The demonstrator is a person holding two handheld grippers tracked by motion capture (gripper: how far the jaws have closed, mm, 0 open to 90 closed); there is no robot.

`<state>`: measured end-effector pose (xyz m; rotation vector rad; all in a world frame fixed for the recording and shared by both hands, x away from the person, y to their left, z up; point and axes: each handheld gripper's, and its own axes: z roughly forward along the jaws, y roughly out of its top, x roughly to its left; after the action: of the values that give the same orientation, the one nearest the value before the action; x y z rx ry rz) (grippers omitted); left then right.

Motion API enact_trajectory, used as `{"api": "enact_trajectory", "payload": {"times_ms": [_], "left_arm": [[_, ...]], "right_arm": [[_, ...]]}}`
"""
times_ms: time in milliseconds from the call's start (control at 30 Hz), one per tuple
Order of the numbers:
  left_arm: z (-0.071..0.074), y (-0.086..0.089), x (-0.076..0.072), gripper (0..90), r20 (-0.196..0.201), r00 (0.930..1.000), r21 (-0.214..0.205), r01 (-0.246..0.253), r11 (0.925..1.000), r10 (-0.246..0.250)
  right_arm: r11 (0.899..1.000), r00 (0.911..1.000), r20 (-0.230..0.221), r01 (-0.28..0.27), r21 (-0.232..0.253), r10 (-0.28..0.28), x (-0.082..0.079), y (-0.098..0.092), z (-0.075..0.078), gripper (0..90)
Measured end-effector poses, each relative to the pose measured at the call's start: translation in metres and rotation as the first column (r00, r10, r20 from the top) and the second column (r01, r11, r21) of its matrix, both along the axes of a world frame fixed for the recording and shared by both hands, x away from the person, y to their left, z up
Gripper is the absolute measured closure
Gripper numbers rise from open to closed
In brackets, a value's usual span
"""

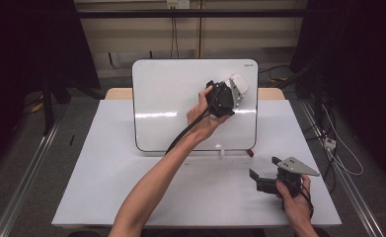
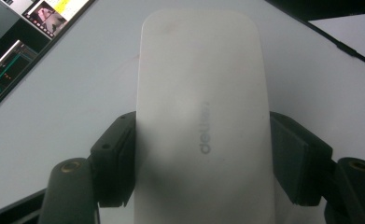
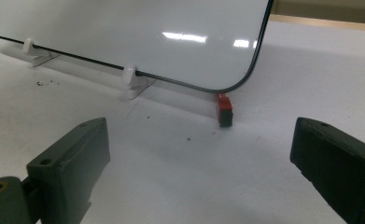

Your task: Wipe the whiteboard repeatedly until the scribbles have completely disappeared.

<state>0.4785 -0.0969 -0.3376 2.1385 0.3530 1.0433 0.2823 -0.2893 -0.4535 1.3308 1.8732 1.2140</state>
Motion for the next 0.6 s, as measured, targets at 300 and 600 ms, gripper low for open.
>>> {"api": "enact_trajectory", "payload": {"times_ms": [300, 600], "left_arm": [[0.022, -0.002, 0.017, 31.0, -0.004, 0.9996, -0.024, -0.029, 0.9993, 0.029], [0.014, -0.007, 0.01, 31.0, -0.002, 0.9999, 0.002, -0.015, 0.9999, 0.015]], "right_arm": [[1.0, 1.0, -0.004, 0.001, 0.006, -0.001, -0.001, -0.001, 0.0, 4.8], [1.0, 1.0, -0.006, 0.003, 0.002, -0.003, 0.001, -0.001, -0.001, 4.8]]}}
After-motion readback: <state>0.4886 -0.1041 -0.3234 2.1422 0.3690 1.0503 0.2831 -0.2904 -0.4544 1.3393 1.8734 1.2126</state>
